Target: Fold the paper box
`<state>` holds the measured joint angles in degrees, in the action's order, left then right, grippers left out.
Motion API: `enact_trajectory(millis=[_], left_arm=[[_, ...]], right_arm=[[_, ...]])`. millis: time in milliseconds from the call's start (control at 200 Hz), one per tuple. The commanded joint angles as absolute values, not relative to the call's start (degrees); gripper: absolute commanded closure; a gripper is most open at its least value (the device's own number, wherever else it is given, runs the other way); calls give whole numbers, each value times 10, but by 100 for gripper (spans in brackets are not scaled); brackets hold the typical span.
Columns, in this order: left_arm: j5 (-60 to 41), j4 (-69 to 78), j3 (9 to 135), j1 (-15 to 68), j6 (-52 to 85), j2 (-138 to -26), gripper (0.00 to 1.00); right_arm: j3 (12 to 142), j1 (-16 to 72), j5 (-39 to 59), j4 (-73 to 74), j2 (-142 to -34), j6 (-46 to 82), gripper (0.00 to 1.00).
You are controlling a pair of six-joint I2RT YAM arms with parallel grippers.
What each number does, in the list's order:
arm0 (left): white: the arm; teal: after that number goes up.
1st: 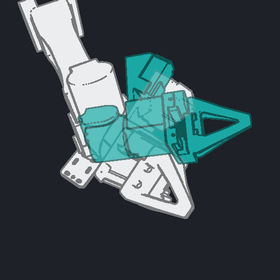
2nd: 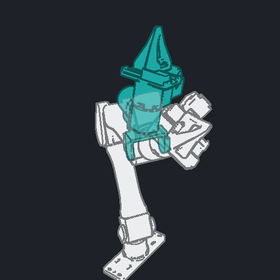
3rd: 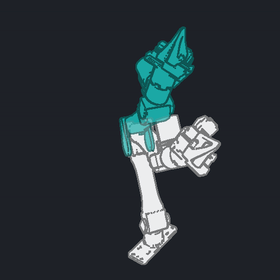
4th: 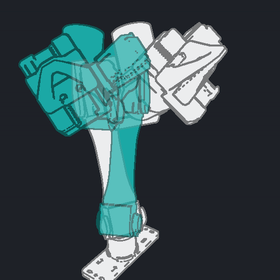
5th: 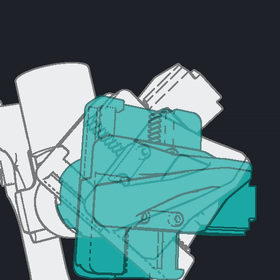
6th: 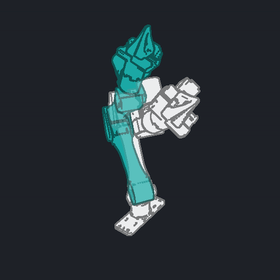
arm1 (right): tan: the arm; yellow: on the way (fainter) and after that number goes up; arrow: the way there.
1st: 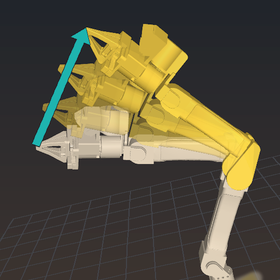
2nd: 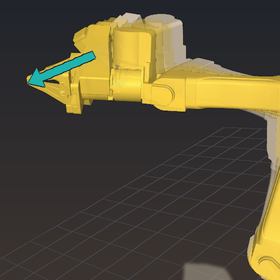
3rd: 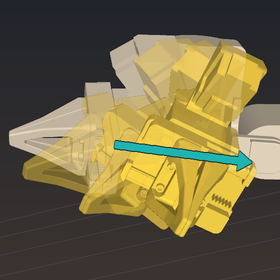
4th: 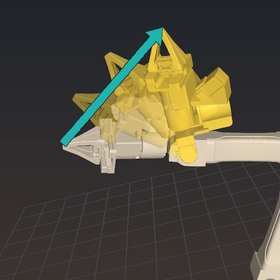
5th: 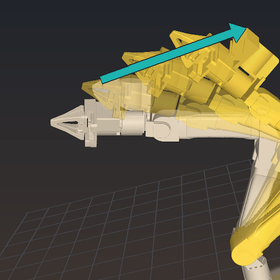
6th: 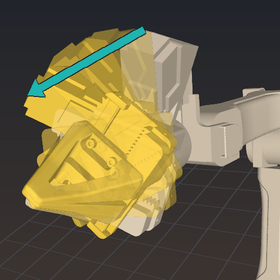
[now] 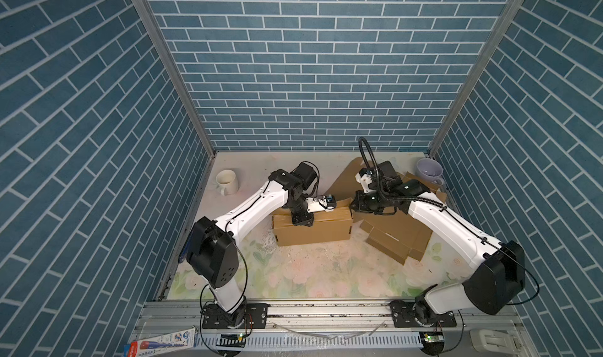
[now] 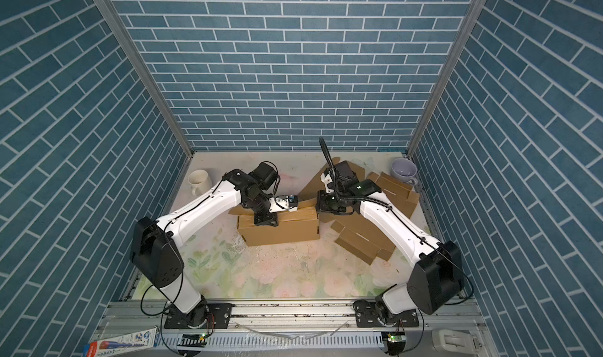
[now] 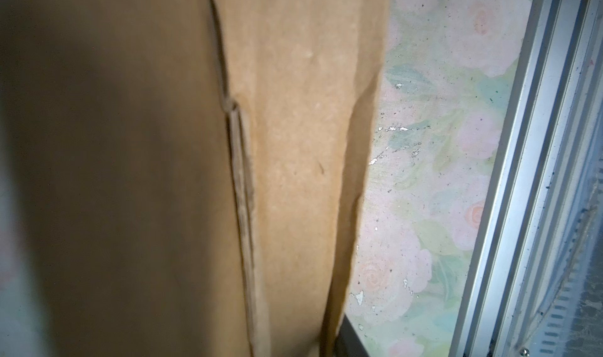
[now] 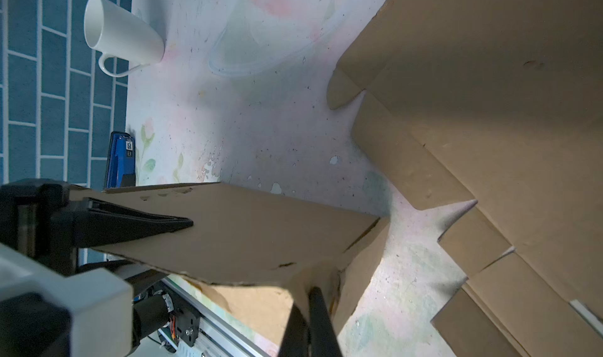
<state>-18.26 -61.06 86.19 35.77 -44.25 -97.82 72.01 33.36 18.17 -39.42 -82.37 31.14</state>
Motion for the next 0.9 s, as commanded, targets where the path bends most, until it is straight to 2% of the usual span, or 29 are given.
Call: enact_trajectory(millis=[0, 180, 895], left_arm=[[-187, -613, 843, 364, -436, -1003, 62], [-170, -608, 843, 364, -428, -995, 54], [-158, -601, 846, 363, -425, -1007, 56]], right_arm=[[670, 336, 176, -404, -826, 334, 100], [651, 336, 161, -394, -812, 341, 100], [601, 359, 115, -399, -800, 345, 100]])
